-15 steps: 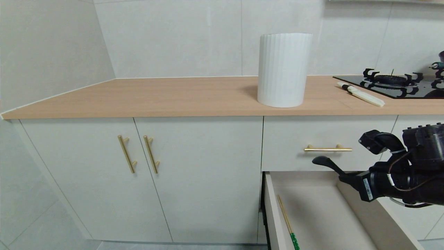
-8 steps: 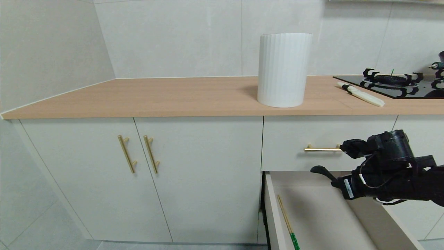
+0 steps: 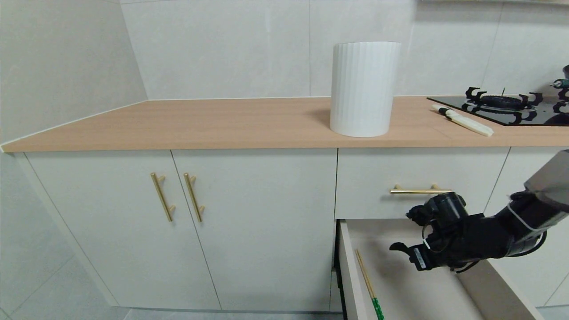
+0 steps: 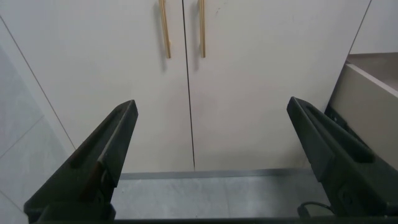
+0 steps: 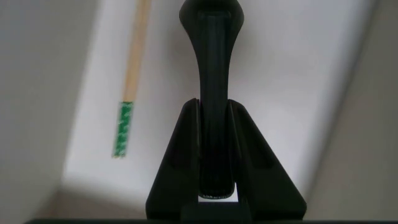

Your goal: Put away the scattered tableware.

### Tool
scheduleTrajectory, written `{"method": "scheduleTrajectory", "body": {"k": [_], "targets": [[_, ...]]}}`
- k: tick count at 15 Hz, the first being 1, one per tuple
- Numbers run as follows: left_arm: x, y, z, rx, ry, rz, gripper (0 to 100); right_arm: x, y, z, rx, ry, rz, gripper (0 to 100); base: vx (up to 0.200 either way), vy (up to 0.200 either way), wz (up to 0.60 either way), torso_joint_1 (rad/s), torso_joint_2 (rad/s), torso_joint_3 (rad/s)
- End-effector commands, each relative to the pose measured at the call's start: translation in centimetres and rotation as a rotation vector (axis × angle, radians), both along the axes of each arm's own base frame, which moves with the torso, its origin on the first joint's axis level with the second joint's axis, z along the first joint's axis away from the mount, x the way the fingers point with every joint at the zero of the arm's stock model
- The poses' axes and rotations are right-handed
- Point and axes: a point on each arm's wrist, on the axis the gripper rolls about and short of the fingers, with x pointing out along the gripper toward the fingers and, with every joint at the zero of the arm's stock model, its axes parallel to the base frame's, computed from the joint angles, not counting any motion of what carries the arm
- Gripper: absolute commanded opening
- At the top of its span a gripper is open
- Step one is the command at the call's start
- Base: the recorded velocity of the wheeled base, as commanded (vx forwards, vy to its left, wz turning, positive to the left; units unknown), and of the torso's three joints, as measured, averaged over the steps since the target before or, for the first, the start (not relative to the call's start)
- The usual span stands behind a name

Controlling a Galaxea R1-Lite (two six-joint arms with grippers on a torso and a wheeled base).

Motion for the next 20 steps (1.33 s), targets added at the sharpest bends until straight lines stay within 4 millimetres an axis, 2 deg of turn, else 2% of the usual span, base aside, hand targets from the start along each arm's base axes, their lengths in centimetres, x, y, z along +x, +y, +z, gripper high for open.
{"method": "scheduleTrajectory", "body": {"k": [1,7,15,16,20], "targets": [[0.0,0.0,0.0,0.0,0.0,0.0,100,1.1,-0.1,-3.6,-0.018,0.081,-0.01,0,0.0,0.0,0.0,0.0,0.0,0.0],[0.0,0.0,0.0,0.0,0.0,0.0,100,1.4,-0.6,-6.1,-0.072,0.131,-0.043,0,0.0,0.0,0.0,0.0,0.0,0.0],[0.0,0.0,0.0,0.0,0.0,0.0,100,1.6,-0.6,-6.2,-0.086,0.136,-0.051,0,0.0,0.0,0.0,0.0,0.0,0.0],[0.0,0.0,0.0,0.0,0.0,0.0,100,1.5,-0.6,-6.2,-0.086,0.138,-0.051,100,0.0,0.0,0.0,0.0,0.0,0.0],[0.0,0.0,0.0,0.0,0.0,0.0,100,1.6,-0.6,-6.1,-0.084,0.135,-0.05,100,0.0,0.0,0.0,0.0,0.0,0.0]]}}
